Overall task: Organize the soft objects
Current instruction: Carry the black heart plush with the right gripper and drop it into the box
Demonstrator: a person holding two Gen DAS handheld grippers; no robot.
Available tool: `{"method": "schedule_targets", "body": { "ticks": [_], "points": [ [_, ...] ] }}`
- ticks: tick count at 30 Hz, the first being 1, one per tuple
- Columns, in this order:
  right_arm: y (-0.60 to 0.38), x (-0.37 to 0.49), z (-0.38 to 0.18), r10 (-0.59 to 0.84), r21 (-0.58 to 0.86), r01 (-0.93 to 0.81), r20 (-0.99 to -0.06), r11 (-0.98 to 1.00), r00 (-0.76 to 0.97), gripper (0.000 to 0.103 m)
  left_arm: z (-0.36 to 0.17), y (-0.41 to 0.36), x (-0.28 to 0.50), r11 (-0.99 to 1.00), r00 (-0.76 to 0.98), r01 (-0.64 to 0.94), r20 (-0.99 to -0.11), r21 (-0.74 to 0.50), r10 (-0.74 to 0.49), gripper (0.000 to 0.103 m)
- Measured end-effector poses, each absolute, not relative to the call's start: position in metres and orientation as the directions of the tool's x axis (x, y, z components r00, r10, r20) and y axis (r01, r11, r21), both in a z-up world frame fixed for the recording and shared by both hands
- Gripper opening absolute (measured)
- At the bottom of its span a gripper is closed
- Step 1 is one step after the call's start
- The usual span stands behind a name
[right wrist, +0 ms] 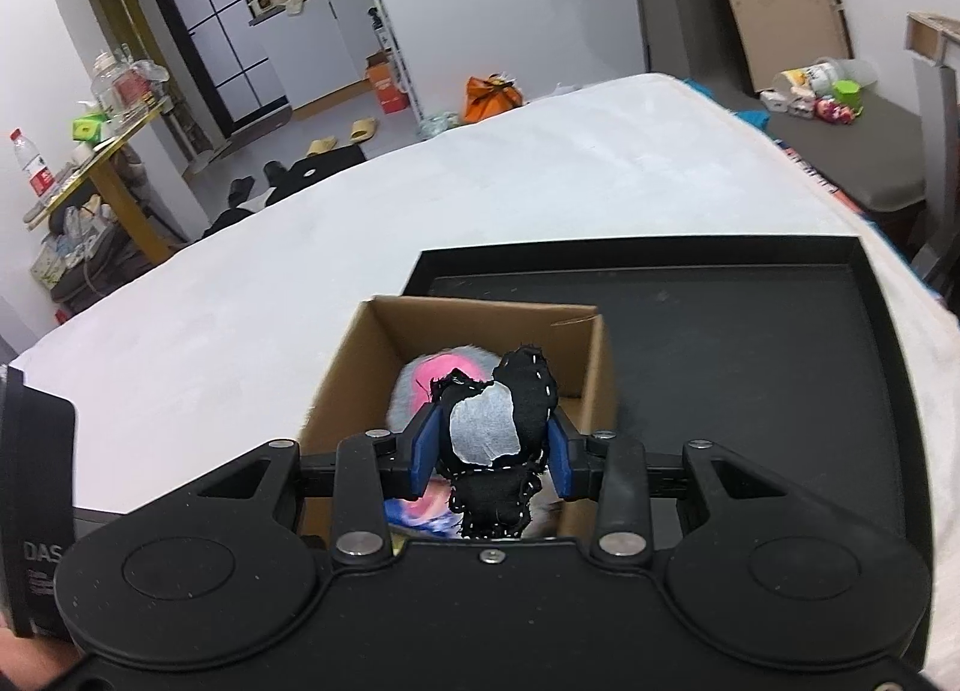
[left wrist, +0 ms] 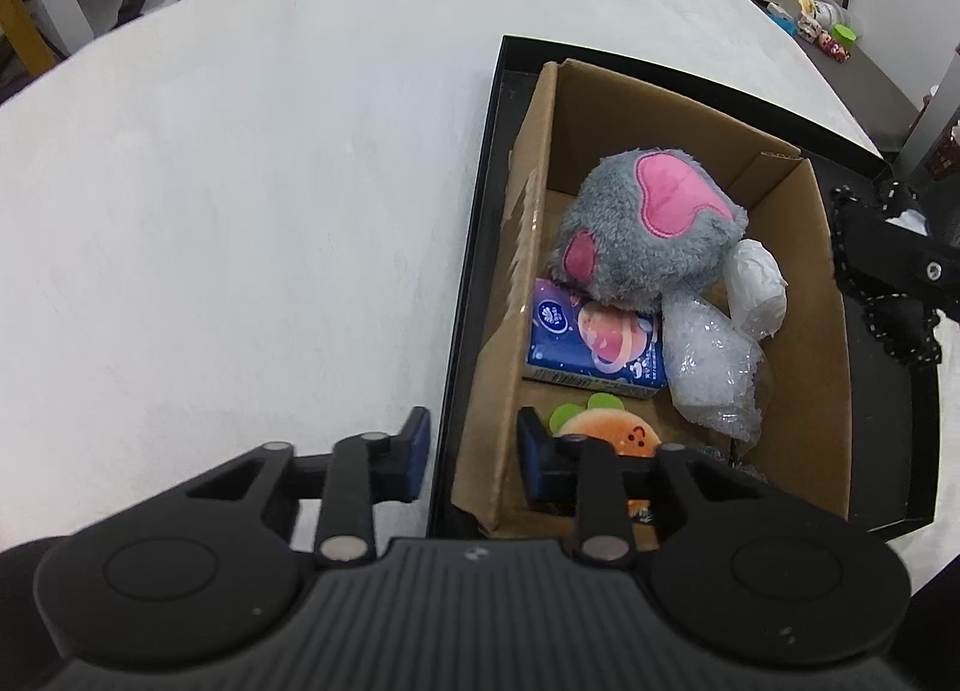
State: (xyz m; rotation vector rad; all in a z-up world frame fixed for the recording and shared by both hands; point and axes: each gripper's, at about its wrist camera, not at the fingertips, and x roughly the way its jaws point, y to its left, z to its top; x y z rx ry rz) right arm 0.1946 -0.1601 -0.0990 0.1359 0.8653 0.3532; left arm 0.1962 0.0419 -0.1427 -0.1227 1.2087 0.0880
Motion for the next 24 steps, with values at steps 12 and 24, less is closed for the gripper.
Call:
{"method": "schedule_targets", "body": {
  "ticks": [12, 24],
  "points": [
    [-0.137, 0.194, -0.099, 0.422, 0.333, -0.26, -0.726, 0.906, 0.542, 0.04, -0.149, 0.046, 0.19, 0.983, 0.343, -0.138, -0.937, -0.121, -0.067, 0.013],
    [-0.148, 0.192, -0.096, 0.454, 0.402, -0.218, -0.724, 0.889, 0.518, 0.059, -0.146, 0.049, 0.189, 0.979, 0.342, -0.152, -0.936, -0.137, -0.077, 0.015]
  ]
}}
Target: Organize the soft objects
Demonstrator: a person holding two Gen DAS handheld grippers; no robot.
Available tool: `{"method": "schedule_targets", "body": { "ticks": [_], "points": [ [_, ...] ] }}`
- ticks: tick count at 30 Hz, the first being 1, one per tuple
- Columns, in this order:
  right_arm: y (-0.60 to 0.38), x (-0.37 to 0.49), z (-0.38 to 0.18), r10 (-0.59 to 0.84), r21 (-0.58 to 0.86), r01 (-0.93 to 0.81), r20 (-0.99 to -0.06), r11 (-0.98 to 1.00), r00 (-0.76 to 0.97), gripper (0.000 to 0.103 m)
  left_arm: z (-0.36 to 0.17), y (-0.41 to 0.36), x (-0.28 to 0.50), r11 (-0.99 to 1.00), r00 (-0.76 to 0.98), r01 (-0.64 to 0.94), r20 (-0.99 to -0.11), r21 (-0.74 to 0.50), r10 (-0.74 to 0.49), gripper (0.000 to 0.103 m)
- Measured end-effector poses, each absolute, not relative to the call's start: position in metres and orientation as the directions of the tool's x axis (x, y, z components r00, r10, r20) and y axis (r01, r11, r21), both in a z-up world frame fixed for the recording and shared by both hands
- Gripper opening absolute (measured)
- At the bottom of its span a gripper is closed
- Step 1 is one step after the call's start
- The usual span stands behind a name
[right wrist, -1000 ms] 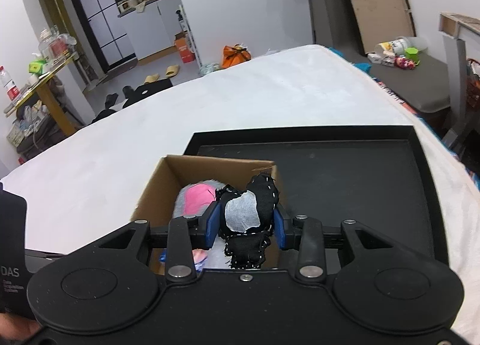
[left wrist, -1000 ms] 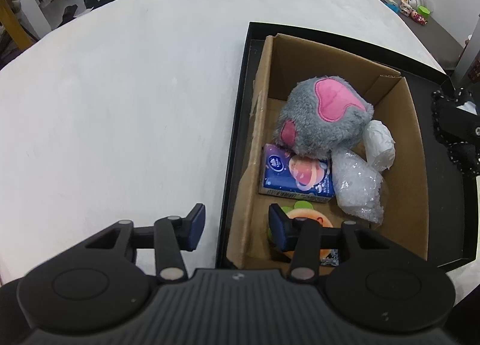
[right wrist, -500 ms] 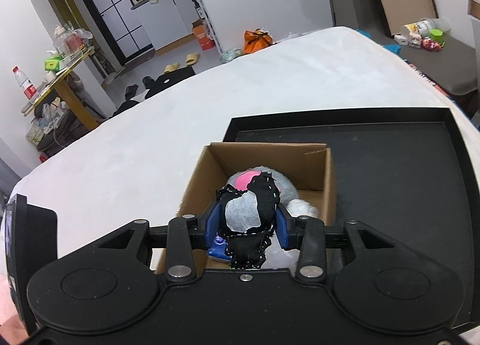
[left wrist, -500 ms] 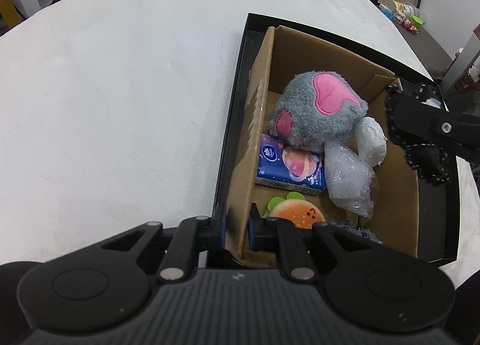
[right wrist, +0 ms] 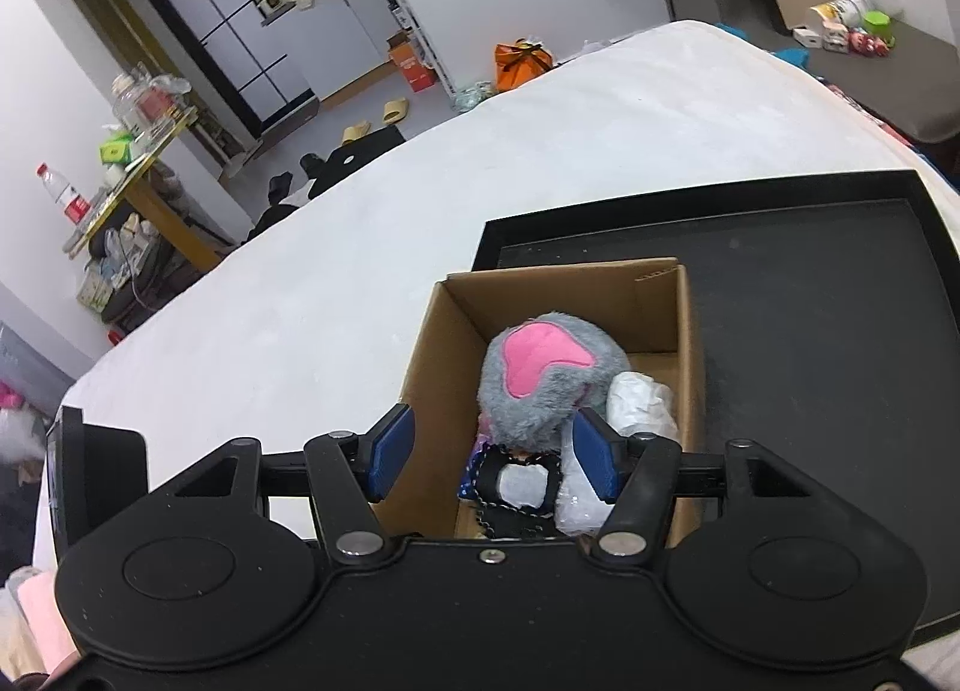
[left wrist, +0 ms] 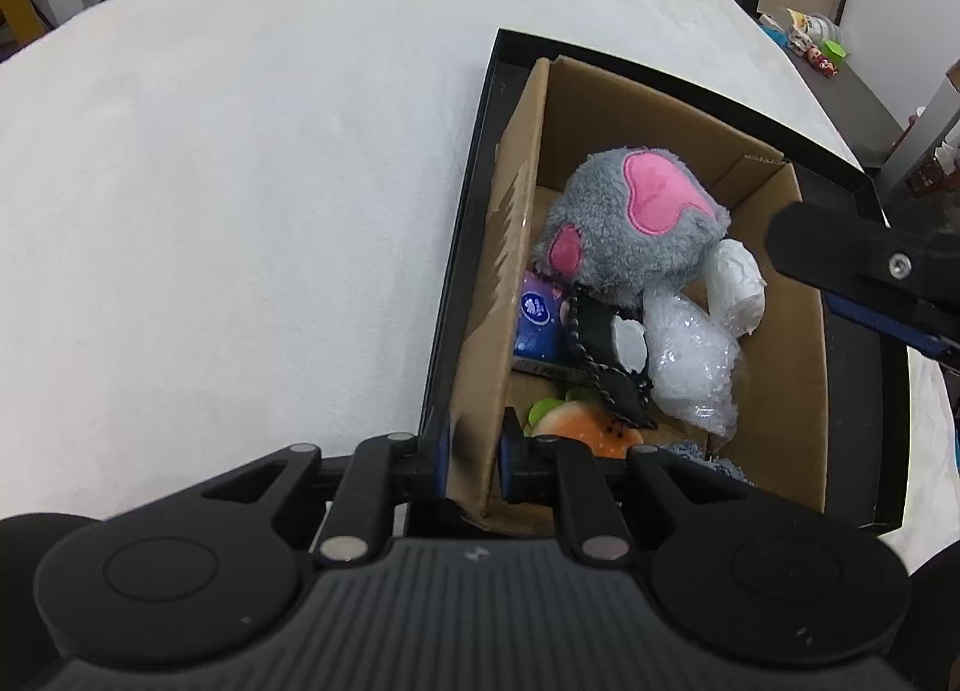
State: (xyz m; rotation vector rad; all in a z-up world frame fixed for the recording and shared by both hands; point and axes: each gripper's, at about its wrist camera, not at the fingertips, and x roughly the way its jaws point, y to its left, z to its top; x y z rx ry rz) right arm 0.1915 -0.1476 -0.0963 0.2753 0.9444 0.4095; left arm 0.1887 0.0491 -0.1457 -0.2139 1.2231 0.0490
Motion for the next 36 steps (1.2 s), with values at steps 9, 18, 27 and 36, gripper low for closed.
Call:
{"method": "schedule_targets", "body": {
  "ticks": [9, 18, 27, 36],
  "points": [
    [-0.173, 0.181, -0.092, 0.436, 0.412, -0.169, -0.733, 0.895, 0.523, 0.059, -0.13, 0.048, 0.185, 0.98, 0.365, -0.154, -0.929, -0.129, -0.065, 0.017],
    [-0.198, 0.169, -0.079, 0.434, 0.431, -0.139, -0.725, 0.891, 0.535, 0.076, -0.102, 0.044, 0.178, 0.982, 0.388, -0.133, -0.919, -0.134, -0.072, 0.042],
    [-0.219, 0.153, -0.057, 0.422, 0.427, -0.133, -0.708, 0.895, 0.567, 0.096, -0.063, 0.034, 0.163, 0.987, 0.431, -0.087, -0.898, -0.137, -0.087, 0.078],
    [-0.232, 0.132, -0.037, 0.405, 0.403, -0.14, -0.708, 0.904, 0.578, 0.103, -0.029, 0.019, 0.146, 0.992, 0.458, -0.052, -0.886, -0.114, -0.078, 0.099]
  ]
}}
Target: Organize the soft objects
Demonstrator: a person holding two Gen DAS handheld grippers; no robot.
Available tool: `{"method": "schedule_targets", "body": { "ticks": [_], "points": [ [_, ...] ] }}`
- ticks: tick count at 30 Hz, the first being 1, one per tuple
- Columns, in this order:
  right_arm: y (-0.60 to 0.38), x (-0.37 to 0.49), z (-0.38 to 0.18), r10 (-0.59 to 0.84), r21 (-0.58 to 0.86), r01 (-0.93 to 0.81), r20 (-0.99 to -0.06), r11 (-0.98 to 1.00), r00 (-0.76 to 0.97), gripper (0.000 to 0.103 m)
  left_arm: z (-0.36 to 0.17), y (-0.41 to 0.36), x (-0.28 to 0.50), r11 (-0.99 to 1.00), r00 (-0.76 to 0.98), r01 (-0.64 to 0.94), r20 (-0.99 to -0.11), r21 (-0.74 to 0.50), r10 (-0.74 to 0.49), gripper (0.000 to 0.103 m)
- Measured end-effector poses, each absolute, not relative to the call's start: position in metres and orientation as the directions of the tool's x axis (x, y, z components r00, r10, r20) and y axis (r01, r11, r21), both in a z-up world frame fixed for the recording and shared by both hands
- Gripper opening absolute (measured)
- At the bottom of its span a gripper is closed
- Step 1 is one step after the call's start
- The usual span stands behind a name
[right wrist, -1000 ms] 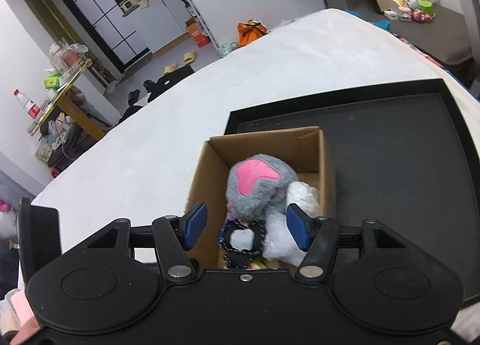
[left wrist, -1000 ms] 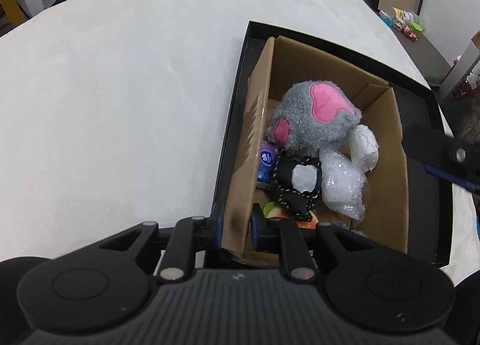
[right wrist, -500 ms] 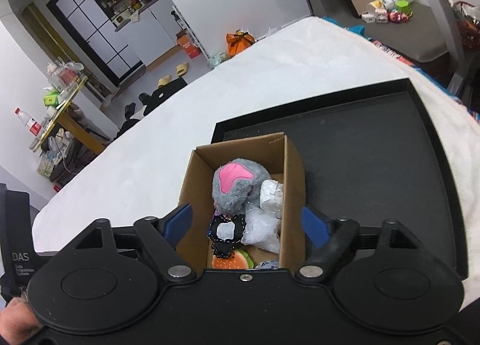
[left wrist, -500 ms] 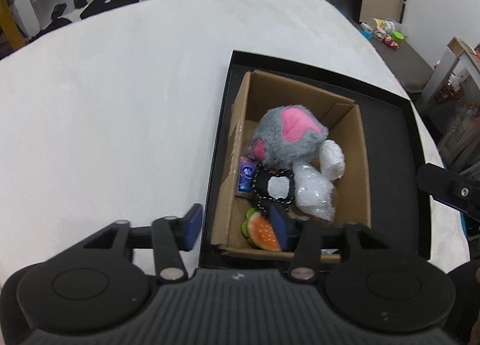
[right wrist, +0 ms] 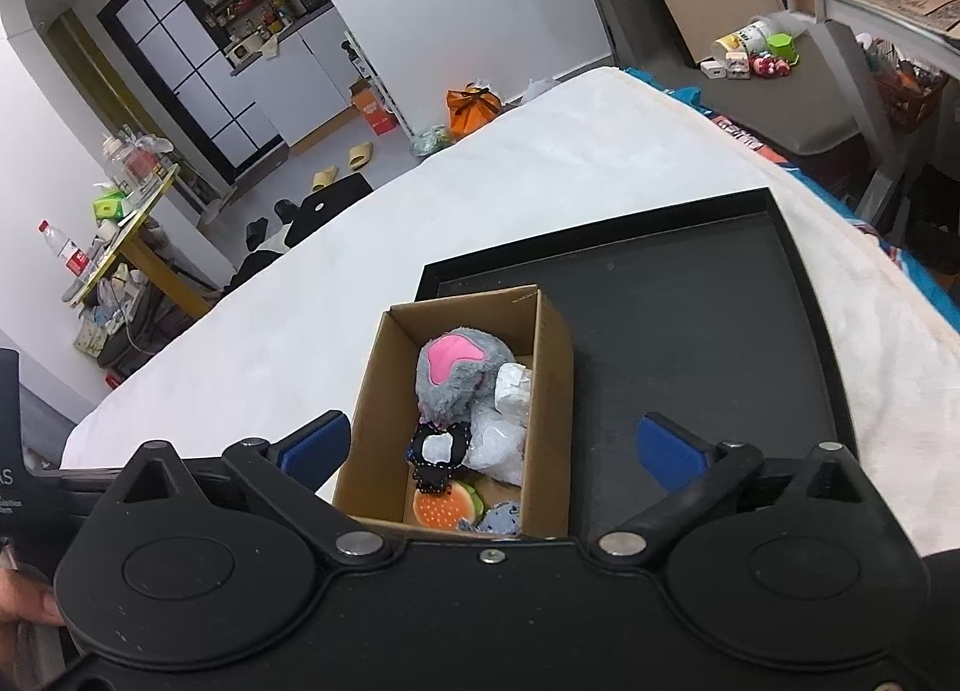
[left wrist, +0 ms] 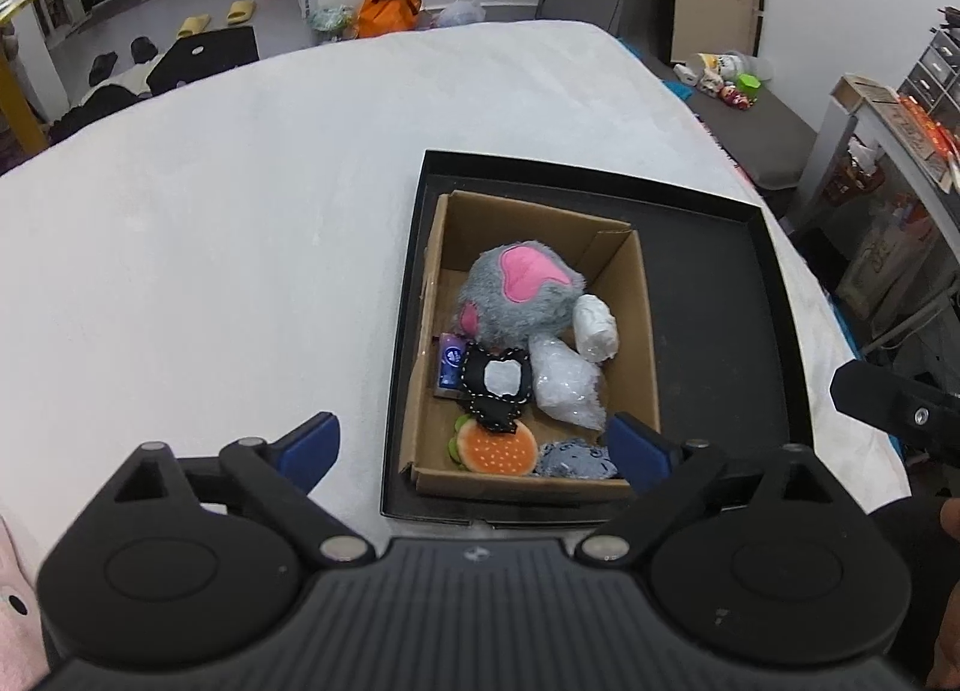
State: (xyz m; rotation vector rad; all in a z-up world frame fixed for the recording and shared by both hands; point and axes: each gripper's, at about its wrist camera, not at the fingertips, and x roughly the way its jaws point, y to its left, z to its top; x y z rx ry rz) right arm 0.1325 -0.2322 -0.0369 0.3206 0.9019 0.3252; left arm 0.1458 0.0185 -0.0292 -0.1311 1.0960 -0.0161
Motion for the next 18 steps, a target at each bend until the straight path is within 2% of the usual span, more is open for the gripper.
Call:
{"method": "schedule_targets", "body": {
  "ticks": [2, 11, 18],
  "points": [
    [-0.235, 0.129, -0.032, 0.392, 0.391, -0.135, -0.711, 0.91, 0.584, 0.103, -0.024, 0.016, 0.141, 0.993, 0.466, -0.043, -0.882, -0.111, -0.078, 0.103],
    [-0.248, 0.112, -0.016, 0.312, 0.316, -0.106, -0.726, 0.943, 0.613, 0.103, -0.006, 0.012, 0.12, 0.995, 0.491, 0.007, -0.867, -0.097, -0.088, 0.103],
    [-0.256, 0.099, -0.006, 0.303, 0.298, -0.114, -0.728, 0.948, 0.615, 0.103, 0.01, 0.017, 0.105, 0.994, 0.528, 0.015, -0.844, -0.105, -0.097, 0.103]
  ]
}}
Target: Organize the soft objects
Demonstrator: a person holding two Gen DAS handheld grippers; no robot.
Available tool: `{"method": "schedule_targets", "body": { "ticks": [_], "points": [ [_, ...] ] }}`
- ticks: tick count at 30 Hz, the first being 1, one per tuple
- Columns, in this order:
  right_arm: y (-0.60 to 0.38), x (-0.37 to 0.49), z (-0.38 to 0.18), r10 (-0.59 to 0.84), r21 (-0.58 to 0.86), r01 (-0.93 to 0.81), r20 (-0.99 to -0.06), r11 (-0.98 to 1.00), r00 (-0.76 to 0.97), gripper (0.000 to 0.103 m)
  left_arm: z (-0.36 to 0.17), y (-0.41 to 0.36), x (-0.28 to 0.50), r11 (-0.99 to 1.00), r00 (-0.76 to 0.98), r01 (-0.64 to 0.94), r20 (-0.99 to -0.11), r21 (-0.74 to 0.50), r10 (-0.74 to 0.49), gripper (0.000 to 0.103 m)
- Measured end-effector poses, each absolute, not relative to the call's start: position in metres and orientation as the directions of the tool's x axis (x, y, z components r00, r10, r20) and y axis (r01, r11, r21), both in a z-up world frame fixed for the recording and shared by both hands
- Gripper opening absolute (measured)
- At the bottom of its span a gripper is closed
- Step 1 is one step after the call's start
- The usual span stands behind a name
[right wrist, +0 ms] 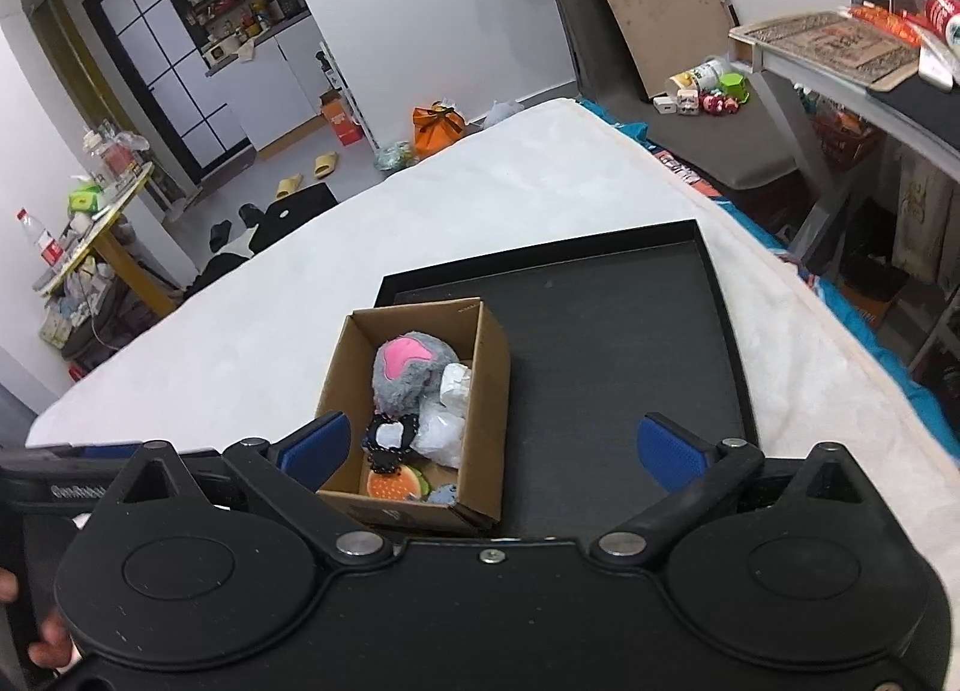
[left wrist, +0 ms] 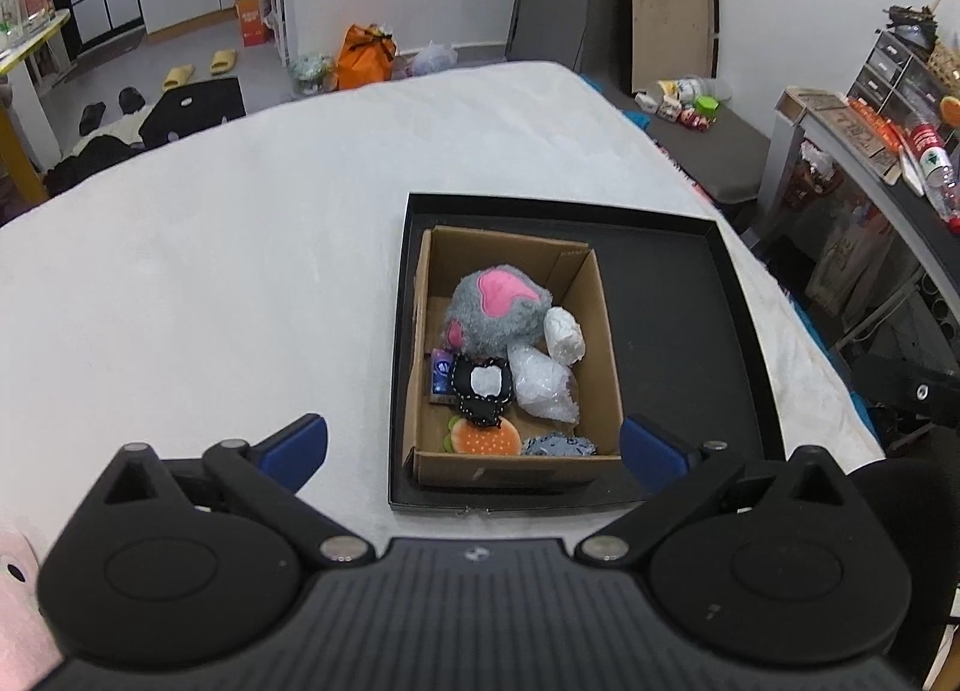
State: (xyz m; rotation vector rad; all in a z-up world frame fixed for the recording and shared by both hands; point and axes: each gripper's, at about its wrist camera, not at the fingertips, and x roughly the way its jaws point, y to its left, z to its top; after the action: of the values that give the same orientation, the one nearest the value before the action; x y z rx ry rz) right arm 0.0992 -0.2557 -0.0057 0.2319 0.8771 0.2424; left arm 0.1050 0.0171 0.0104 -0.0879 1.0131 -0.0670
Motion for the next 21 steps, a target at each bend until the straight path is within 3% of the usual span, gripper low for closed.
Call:
{"method": "schedule_targets", "body": {
  "ticks": [21],
  "points": [
    [-0.251, 0.075, -0.002, 0.282, 0.256, -0.13, -0.75, 0.958, 0.598, 0.103, 0.038, 0.008, 0.076, 0.995, 0.605, 0.037, -0.791, -0.087, -0.092, 0.103]
  ]
}}
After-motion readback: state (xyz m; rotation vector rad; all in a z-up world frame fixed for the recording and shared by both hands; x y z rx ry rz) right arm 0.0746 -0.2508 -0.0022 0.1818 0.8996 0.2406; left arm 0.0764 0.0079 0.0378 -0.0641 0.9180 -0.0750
